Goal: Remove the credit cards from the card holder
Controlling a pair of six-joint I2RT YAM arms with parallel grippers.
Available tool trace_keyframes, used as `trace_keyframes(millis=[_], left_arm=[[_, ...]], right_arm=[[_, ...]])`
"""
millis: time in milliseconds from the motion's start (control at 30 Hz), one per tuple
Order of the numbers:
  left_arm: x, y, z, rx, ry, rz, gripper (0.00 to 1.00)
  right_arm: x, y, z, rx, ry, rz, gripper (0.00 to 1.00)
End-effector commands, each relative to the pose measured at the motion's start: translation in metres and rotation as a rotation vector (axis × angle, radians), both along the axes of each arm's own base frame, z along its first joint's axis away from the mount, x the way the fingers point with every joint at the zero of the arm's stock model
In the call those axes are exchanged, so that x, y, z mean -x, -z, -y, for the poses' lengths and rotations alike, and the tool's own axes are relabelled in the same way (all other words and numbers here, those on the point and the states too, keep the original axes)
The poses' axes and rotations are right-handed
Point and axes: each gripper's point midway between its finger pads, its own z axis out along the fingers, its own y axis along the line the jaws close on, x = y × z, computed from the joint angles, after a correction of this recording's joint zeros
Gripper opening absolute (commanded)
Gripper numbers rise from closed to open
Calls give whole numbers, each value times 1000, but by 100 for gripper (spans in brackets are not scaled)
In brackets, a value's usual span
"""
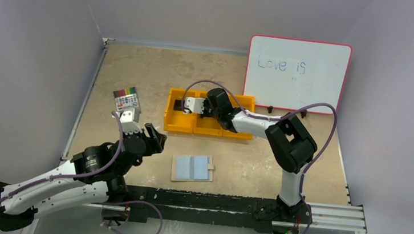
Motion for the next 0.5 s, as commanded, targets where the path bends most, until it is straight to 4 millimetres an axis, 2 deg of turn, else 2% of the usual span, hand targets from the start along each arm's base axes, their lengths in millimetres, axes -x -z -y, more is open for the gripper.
trace_keyframes(millis=[0,467], left_arm=[[-3,-3,-4,13,-34,15,64],[-3,6,0,-5,-30,-15,63]], right_arm=[[-11,-31,-8,-40,-19,47,15],[5,-51,-15,-108,-73,0,32]])
